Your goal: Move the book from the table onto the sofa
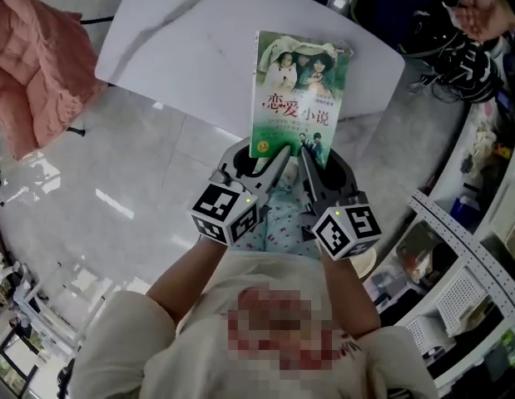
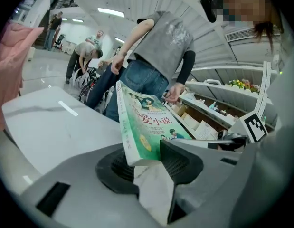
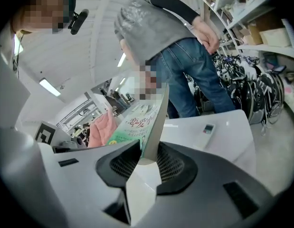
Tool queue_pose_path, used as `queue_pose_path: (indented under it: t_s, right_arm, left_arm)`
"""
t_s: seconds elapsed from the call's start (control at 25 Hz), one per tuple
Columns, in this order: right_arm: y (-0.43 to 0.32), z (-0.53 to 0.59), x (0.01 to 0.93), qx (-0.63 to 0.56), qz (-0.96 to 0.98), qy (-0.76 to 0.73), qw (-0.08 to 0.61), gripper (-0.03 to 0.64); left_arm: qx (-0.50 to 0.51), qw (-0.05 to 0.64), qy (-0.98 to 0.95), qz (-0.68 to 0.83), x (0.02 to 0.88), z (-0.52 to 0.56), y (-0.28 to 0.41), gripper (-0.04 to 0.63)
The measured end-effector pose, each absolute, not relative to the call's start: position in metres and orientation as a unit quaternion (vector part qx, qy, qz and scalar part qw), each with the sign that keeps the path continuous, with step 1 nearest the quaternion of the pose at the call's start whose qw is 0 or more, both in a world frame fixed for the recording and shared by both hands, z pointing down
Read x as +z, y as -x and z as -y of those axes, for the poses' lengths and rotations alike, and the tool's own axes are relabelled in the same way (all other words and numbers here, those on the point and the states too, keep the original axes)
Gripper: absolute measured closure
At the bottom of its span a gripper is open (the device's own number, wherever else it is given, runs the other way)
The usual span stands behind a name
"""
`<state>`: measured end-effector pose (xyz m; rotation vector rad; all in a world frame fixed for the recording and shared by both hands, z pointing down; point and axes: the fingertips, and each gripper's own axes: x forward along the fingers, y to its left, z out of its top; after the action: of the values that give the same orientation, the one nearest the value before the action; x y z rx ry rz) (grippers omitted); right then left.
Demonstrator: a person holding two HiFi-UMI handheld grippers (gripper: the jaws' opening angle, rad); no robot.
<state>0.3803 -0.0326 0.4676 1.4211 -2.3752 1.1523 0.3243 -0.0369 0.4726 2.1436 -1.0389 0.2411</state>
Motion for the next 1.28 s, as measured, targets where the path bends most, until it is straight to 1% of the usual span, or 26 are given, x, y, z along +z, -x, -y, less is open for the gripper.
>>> queue_pose_path:
  t_s: [0.32, 0.6, 0.8, 0.88, 1.0, 1.08, 1.28]
  right_arm:
    - [-0.350, 0.054, 0.350, 0.309, 0.852, -0.420, 0.045, 0.517]
    - [-0.342, 0.039, 0.290, 0.263, 0.894, -0.361, 0.036, 0.517]
    - [-0.248, 0.019, 0.250, 0.243, 0.922, -0.298, 0.049, 0.517]
    - [-0.234, 0.015, 0.247, 0.241, 0.930, -0.271, 0.052, 0.517]
    - [-0.233, 0.015, 0.252, 0.238, 0.943, -0.228, 0.055, 0.517]
    - [-0.215, 0.006, 0.252, 0.235, 0.950, -0.195, 0.062, 0.517]
    - [-0.118, -0.041, 0.231, 0.222, 0.962, -0.138, 0.075, 0.517]
  left_arm:
    - [0.033, 0.296, -0.836, 0.461, 0.356, 0.051, -0.294, 0.442]
    - [-0.006, 0.250, -0.818, 0.519, 0.296, 0.028, -0.286, 0.442]
    - [-0.036, 0.232, -0.785, 0.573, 0.256, 0.000, -0.195, 0.442]
    - [-0.041, 0.229, -0.770, 0.595, 0.254, -0.006, -0.182, 0.442]
    - [-0.052, 0.222, -0.743, 0.630, 0.258, -0.011, -0.184, 0.442]
    - [-0.062, 0.219, -0.721, 0.655, 0.259, -0.024, -0.167, 0.442]
    - [-0.099, 0.219, -0.676, 0.696, 0.240, -0.077, -0.074, 0.442]
